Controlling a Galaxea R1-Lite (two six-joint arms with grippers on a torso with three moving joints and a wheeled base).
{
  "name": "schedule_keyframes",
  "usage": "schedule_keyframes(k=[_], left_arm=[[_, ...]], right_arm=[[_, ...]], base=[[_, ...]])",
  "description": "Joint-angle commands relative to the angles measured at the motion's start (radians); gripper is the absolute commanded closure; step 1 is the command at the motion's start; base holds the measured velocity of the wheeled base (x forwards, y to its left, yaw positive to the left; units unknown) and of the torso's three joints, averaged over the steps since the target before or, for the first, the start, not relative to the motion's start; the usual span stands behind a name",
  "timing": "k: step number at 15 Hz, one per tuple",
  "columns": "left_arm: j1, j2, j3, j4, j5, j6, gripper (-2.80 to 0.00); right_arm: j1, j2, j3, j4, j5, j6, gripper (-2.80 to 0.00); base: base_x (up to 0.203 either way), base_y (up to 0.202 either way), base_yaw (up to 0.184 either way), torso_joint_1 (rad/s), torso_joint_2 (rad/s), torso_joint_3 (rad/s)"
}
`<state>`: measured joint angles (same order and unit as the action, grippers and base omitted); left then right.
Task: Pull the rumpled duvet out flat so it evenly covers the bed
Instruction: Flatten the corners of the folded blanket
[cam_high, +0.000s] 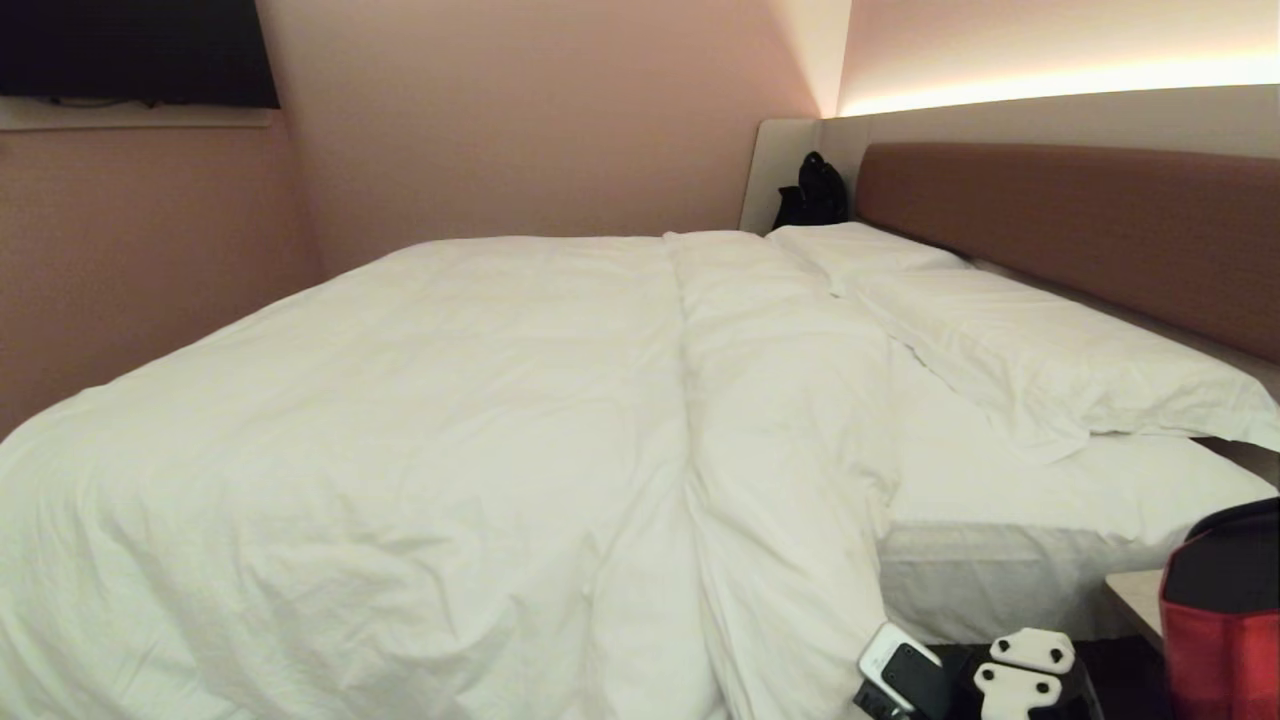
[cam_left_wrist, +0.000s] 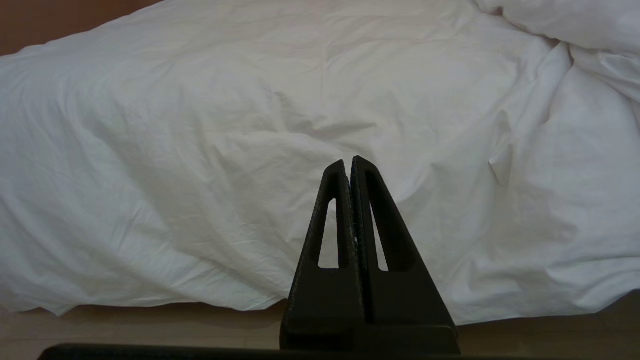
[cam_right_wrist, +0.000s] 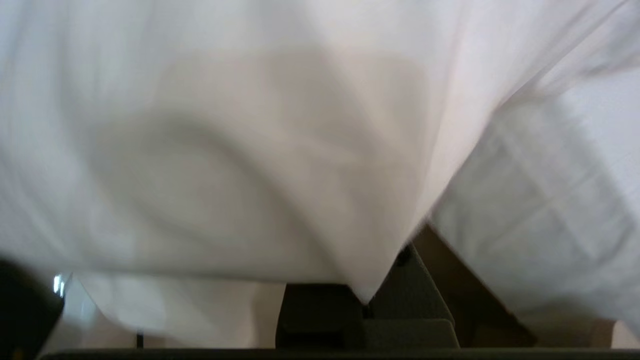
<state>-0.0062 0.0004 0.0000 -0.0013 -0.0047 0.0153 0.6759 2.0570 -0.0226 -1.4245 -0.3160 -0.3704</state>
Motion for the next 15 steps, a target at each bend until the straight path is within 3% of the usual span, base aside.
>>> schedule_keyframes(k=[1, 5, 9, 12, 15], left_arm=[[0.0, 0.0, 0.0, 0.0, 0.0, 0.0, 0.0], [0.0, 0.0, 0.0, 0.0, 0.0, 0.0, 0.0], [0.0, 0.0, 0.0, 0.0, 0.0, 0.0, 0.0], [0.0, 0.0, 0.0, 0.0, 0.0, 0.0, 0.0], [0.0, 0.0, 0.0, 0.0, 0.0, 0.0, 0.0]], right_arm=[[-0.009, -0.073, -0.049, -0.016, -0.032, -0.005, 0.0], [-0.053, -0.235, -0.18, 0.136, -0.114, -0.006, 0.0], [-0.129, -0.451, -0.285, 0.39, -0.13, -0.005, 0.0], [-0.161, -0.658, -0.373, 0.703, -0.131, 0.001, 0.0], [-0.172, -0.87, -0.467, 1.124, -0.129, 0.046, 0.0]], base=[[0.0, 0.0, 0.0, 0.0, 0.0, 0.0], [0.0, 0.0, 0.0, 0.0, 0.0, 0.0], [0.0, 0.0, 0.0, 0.0, 0.0, 0.0], [0.0, 0.0, 0.0, 0.0, 0.0, 0.0], [0.0, 0.0, 0.0, 0.0, 0.0, 0.0]])
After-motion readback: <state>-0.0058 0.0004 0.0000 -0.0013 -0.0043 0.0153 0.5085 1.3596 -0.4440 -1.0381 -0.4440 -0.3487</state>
